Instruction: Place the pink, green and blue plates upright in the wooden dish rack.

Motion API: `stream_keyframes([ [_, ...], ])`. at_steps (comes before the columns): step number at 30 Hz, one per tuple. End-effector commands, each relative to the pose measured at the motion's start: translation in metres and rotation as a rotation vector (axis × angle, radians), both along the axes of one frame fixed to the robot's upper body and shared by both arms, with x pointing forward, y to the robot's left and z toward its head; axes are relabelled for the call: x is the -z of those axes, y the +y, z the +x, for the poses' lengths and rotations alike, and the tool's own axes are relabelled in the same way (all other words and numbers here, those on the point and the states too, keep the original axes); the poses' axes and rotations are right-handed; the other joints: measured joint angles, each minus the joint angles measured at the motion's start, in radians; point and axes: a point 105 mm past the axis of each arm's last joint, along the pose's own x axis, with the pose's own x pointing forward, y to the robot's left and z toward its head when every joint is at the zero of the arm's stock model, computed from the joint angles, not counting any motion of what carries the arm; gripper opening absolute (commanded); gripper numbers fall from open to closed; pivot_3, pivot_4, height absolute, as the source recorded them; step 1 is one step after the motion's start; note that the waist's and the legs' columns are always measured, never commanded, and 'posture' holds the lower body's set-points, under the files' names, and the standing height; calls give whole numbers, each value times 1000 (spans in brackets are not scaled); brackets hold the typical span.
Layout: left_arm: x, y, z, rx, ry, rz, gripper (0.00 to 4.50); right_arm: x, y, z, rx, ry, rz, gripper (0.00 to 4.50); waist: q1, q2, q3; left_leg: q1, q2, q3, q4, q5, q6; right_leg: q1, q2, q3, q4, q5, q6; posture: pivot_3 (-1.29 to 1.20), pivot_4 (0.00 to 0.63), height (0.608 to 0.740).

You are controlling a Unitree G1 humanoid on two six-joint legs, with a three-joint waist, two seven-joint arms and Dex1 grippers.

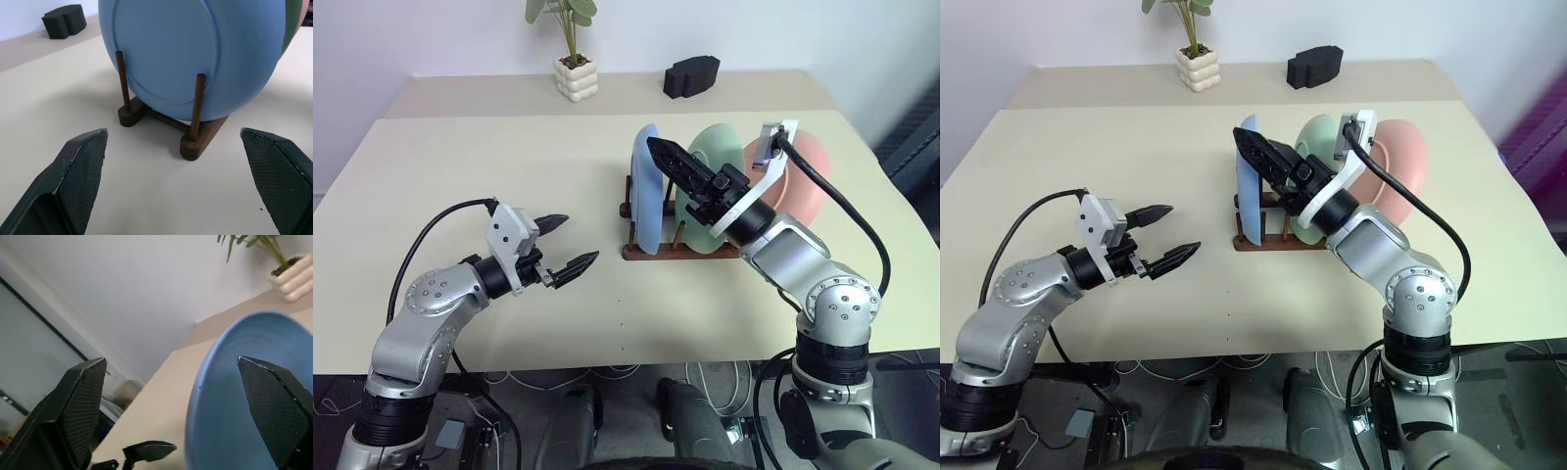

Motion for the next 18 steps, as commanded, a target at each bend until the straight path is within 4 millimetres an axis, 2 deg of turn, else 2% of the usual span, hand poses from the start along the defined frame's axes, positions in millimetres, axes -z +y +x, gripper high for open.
stream_keyframes([
  [1, -7, -4, -2, 23, -39, -3, 4500, -24, 4, -11, -18, -114, -11, 4341, 0, 0, 0, 0, 0, 0, 0, 0, 0, 0, 0, 0, 0, 0, 0, 0, 150, 736],
  [5, -7, -5, -1, 26, -40, -5, 4500, -36, 1, -15, -9, -201, -82, 4341, 1, 0, 0, 0, 0, 0, 0, 0, 0, 0, 0, 0, 0, 0, 0, 0, 150, 736],
  [10, -6, -8, -1, 40, -37, -9, 4500, -71, -19, -23, 68, -418, -207, 4341, 3, 0, 0, -1, 0, 0, 1, 0, 0, 0, 0, 0, -1, 0, 0, 0, 150, 736],
  [13, -5, -12, -2, 63, -29, -2, 4500, -86, -51, -22, 169, -494, -295, 3543, 6, 0, 0, -1, 0, 0, 1, 0, 0, 1, 0, 0, -2, 0, 0, 0, 150, 736],
  [15, -2, -15, -3, 79, -22, 7, 4500, -88, -74, -22, 244, -516, -395, 2573, 7, 0, 0, -1, 0, 0, 1, 0, 0, 1, -1, 0, -2, -1, 0, 0, 150, 736],
  [18, 2, -22, -6, 116, -8, 10, 4500, -88, -121, -20, 417, -496, -550, 1072, 9, -1, 0, -1, -1, 0, 1, 0, 1, 1, -1, 0, -3, -1, 0, 0, 150, 736],
])
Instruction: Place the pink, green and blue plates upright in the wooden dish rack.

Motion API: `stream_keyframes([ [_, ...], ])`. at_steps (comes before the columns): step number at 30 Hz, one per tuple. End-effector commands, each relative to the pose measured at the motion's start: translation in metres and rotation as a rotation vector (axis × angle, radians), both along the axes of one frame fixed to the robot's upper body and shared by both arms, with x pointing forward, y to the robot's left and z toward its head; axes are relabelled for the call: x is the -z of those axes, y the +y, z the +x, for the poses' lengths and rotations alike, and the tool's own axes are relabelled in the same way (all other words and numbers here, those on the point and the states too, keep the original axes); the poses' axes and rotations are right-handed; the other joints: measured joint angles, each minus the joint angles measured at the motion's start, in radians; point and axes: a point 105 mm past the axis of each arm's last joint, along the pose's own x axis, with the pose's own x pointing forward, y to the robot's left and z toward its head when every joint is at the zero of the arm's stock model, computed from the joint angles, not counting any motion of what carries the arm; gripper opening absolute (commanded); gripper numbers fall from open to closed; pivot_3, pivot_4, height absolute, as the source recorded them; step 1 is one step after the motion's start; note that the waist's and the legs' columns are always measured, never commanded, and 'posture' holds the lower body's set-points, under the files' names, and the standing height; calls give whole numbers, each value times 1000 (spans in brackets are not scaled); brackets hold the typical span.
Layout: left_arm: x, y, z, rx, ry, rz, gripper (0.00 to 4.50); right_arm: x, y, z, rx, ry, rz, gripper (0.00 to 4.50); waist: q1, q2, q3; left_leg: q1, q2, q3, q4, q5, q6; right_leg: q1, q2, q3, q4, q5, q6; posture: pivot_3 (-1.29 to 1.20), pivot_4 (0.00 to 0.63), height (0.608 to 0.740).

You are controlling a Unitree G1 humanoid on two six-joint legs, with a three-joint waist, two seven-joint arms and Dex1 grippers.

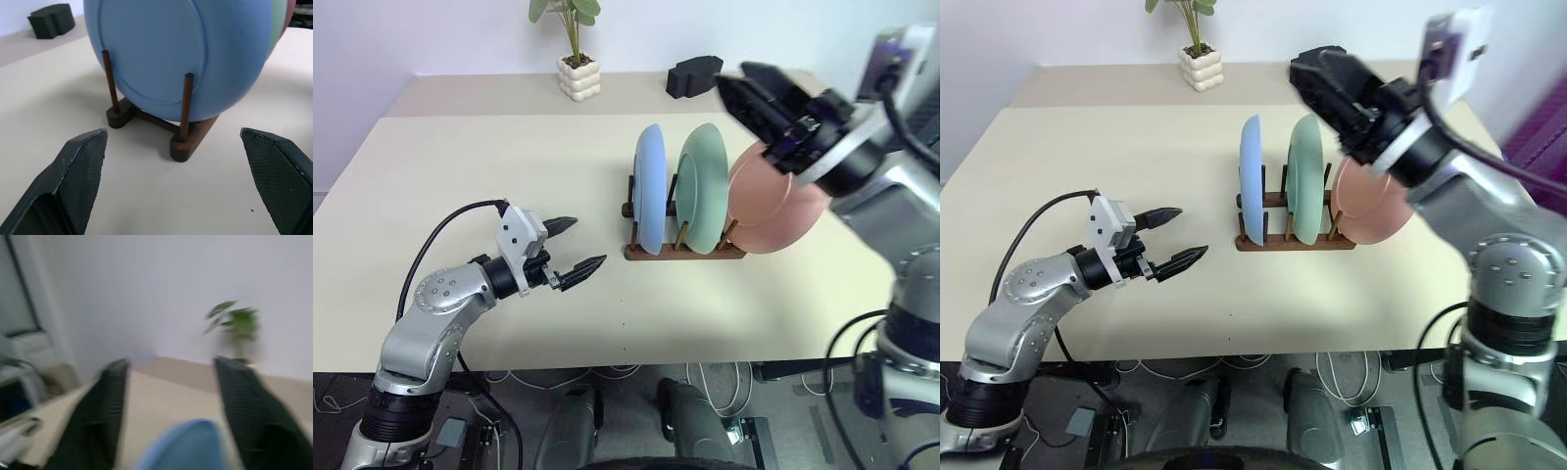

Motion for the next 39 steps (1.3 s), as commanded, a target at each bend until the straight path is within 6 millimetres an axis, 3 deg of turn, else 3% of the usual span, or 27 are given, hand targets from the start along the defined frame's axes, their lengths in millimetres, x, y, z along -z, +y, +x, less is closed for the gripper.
stream_keyframes([
  [1, -3, -10, -4, 54, -27, 9, 4500, -12, -54, -4, 217, -62, -71, 528, 1, 0, 0, 0, 0, 0, 0, 0, 0, 0, 0, 0, 0, 0, 0, 0, 150, 736],
  [2, 0, -13, -4, 69, -22, 20, 4500, -12, -70, -3, 286, -56, -91, 30, -1, 0, 0, 0, 0, 1, 0, 0, 0, 0, 0, 0, 0, 0, 0, 0, 150, 736],
  [4, 4, -17, -6, 91, -15, 42, 4500, -10, -88, -4, 370, -47, -125, 30, -4, 0, 0, 0, 0, 1, 0, 0, 0, 0, 0, 1, 0, 0, 0, 0, 150, 736],
  [6, 9, -22, -8, 128, -1, 53, 4500, 5, -108, -3, 480, 1, -221, 30, -3, 0, 0, 1, 0, 2, 0, 0, 0, 0, 0, 1, 0, 0, 0, 0, 150, 736],
  [10, 13, -33, -12, 200, 0, 65, 4500, 48, -144, -4, 674, 144, -469, 30, -2, 0, 0, 1, 0, 2, 0, 0, 0, 0, 0, 1, 0, -1, -1, 0, 150, 736],
  [16, 18, -34, -13, 210, -3, 65, 4500, 79, -118, -7, 524, 231, -502, 30, -8, 1, 0, 1, 0, 3, 1, 0, 0, 0, 1, 2, 1, -1, -1, 0, 150, 736],
  [26, 21, -30, -14, 178, -10, 62, 4500, 78, -77, -3, 332, 195, -473, 30, -1, 1, 0, 0, 0, 2, 2, 0, 1, 0, 0, 2, 1, -2, 2, 0, 150, 736],
  [32, 20, -30, -15, 169, -8, 56, 4500, 78, -75, -3, 316, 196, -478, 30, -2, 1, 0, 0, 0, 2, 2, 0, 1, 0, 0, 2, 1, -2, 1, 0, 150, 736],
  [39, 18, -28, -9, 141, -20, 49, 4500, 93, -110, 4, 445, 263, -439, 30, 0, 1, 0, 0, 0, 2, 2, 0, 1, 0, 0, 2, 1, -2, 1, 0, 150, 736],
])
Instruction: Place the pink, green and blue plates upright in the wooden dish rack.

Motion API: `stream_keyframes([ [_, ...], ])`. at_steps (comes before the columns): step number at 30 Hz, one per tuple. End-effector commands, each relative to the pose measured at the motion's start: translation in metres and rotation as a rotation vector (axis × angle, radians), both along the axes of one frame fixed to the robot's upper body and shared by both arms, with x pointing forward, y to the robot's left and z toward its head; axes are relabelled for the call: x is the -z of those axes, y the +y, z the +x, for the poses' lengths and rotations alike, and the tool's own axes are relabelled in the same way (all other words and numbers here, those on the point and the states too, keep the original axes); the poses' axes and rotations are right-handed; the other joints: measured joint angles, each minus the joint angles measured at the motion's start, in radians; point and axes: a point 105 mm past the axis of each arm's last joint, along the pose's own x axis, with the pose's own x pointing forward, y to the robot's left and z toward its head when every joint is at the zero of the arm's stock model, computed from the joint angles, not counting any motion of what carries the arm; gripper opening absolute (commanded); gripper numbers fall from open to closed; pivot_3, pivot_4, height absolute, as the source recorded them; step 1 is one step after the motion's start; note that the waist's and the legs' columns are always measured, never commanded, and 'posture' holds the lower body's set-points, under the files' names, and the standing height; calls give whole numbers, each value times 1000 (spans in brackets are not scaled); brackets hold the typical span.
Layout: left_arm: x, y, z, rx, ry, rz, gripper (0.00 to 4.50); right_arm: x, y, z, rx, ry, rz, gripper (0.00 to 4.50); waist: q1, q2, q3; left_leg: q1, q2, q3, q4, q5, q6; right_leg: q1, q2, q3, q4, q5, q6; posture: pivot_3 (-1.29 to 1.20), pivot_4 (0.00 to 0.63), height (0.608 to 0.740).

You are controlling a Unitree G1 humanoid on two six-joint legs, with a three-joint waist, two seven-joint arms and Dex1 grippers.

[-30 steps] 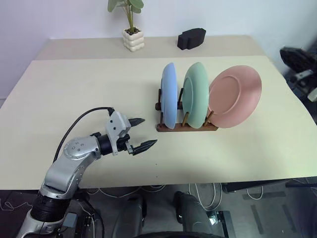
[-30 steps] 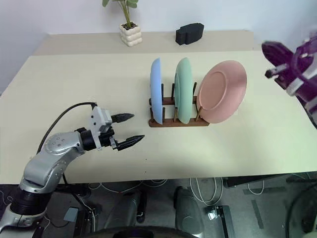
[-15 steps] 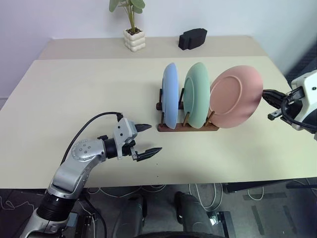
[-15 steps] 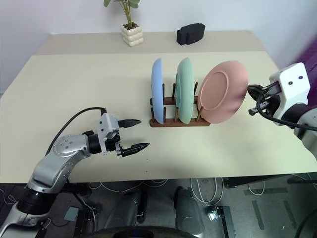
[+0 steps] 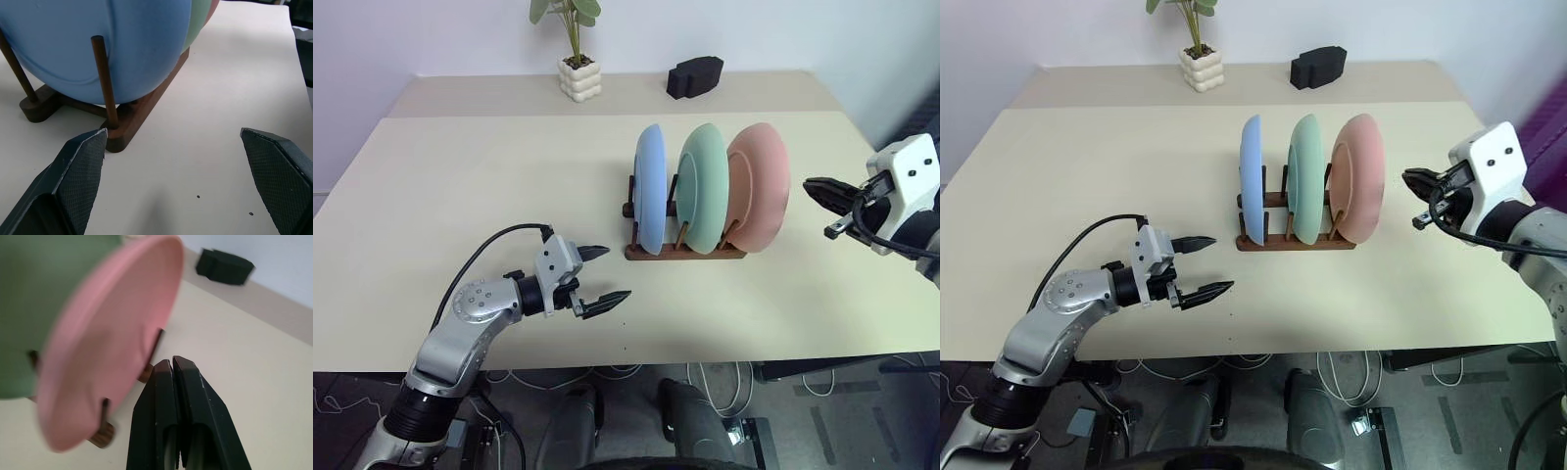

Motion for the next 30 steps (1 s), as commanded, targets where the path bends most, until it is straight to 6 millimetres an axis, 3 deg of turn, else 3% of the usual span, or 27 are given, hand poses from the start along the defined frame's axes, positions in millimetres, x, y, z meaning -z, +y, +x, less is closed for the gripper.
stream_keyframes([
  [1, -14, 2, 5, -27, -67, -20, 4500, 3, -24, -1, 90, -25, 17, 30, 1, 0, 0, 0, 0, 0, 0, 0, 0, 0, 0, 0, 0, 0, 0, 0, 150, 736],
  [5, -13, 13, 20, -115, -82, -13, 4500, 27, -37, -6, 85, 4, 59, 30, 1, 0, 0, 0, 0, 0, 0, 0, 0, 1, 0, 0, 0, 1, -1, 0, 150, 736],
  [8, -7, 43, 39, -253, -97, 30, 4500, 53, -39, -16, 33, 30, 88, 30, -1, 0, 0, 2, -1, -1, 0, 0, 0, 2, 1, -1, 0, 0, 1, 0, 150, 736],
  [15, 2, 75, 39, -340, -97, 97, 4500, 90, -33, -38, -91, 132, 128, 30, -3, 0, 0, 2, 0, -1, 0, 0, 0, 2, 1, -1, 1, 0, 1, 0, 150, 736],
  [21, 4, 78, 29, -339, -62, 83, 4500, 101, -26, -41, -152, 154, 227, 30, -3, 0, 0, 3, 1, -1, 0, 0, 0, 3, 0, -1, 1, 0, 1, 0, 150, 736],
  [30, -1, 64, 26, -337, -60, 74, 4500, 104, -27, -32, -156, 174, 214, 30, -1, 0, 0, 2, 0, -1, 1, 0, 0, 3, 0, -1, 1, 0, 0, 0, 150, 736],
])
